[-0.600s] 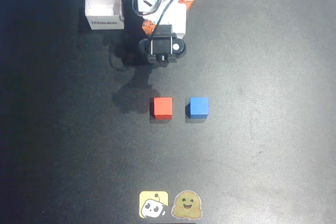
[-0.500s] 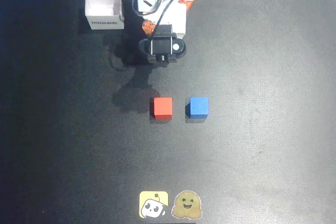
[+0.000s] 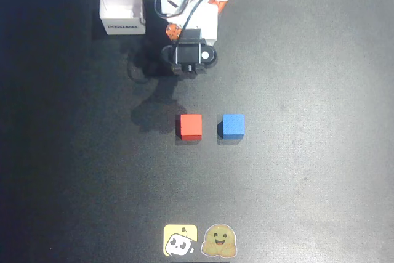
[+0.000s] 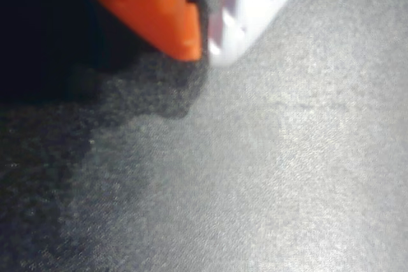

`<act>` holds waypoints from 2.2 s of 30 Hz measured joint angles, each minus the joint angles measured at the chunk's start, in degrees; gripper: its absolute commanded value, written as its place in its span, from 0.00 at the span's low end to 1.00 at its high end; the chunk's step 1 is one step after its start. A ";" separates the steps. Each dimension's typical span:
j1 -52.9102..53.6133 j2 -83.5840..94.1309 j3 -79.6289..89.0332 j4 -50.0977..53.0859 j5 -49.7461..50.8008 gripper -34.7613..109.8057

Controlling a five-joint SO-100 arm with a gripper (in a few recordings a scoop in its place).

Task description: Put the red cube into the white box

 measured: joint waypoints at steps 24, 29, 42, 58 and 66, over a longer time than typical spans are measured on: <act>-0.97 -23.38 -24.96 0.97 -3.78 0.27; -2.46 -35.07 -29.53 -4.57 -3.69 0.32; -3.78 -55.55 -34.80 -19.25 -3.69 0.36; -4.75 -70.14 -38.85 -26.89 -3.69 0.43; -5.89 -72.95 -37.00 -32.87 -3.69 0.43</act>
